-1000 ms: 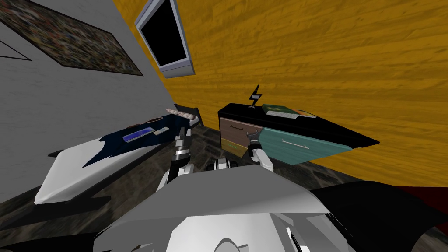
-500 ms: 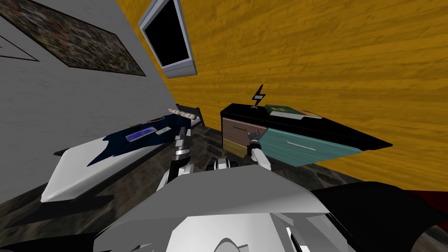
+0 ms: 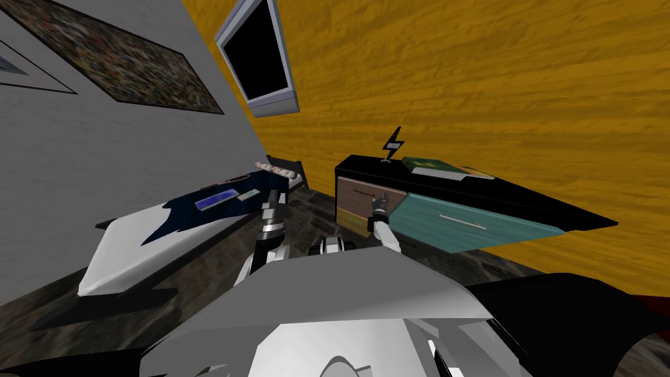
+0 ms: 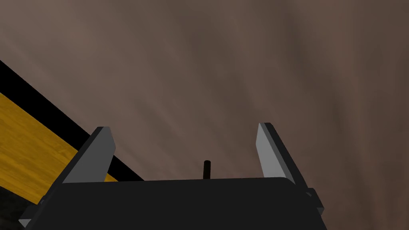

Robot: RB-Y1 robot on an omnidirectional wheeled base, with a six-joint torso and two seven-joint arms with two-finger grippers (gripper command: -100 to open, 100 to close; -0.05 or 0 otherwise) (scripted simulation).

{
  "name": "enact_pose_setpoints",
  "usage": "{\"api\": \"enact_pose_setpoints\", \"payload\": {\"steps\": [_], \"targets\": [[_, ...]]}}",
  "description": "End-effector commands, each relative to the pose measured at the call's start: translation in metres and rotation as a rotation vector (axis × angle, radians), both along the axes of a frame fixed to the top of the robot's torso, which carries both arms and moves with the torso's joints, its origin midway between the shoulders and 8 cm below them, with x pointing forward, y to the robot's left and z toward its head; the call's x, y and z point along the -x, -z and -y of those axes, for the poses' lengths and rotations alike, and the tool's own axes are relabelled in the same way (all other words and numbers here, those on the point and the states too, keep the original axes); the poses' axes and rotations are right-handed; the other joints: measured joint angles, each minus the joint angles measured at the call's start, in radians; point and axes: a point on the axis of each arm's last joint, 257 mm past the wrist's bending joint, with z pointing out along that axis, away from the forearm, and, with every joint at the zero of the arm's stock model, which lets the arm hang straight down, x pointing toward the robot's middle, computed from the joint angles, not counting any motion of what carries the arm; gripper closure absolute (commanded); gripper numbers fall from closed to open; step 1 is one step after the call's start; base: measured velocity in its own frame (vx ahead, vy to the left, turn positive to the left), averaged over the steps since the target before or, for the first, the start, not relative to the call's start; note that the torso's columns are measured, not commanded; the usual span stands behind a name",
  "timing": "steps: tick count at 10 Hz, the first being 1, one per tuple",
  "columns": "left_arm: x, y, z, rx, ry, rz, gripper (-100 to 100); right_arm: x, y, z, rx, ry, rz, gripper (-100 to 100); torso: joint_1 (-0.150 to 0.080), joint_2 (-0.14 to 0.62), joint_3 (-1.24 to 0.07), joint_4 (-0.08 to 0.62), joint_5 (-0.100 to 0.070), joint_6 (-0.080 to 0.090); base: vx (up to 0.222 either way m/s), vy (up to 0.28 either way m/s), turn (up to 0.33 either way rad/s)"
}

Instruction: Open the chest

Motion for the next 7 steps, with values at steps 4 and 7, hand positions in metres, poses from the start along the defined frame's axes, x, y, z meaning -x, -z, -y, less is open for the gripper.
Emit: {"api": "enact_pose_setpoints", "payload": {"steps": [4, 7], "targets": [[0.0, 0.0, 0.0, 0.0, 0.0, 0.0, 0, -0.003, 0.003, 0.0, 0.186, 0.087, -0.056, -100, -0.001, 0.0, 0.0, 0.0, 0.0, 0.0, 0.02, 0.086, 0.048], [0.0, 0.0, 0.0, 0.0, 0.0, 0.0, 0, -0.005, 0.006, -0.008, 0.263, 0.126, -0.081, -100, 0.0, -0.001, 0.0, 0.0, 0.0, 0.0, 0.022, 0.099, 0.058]]}}
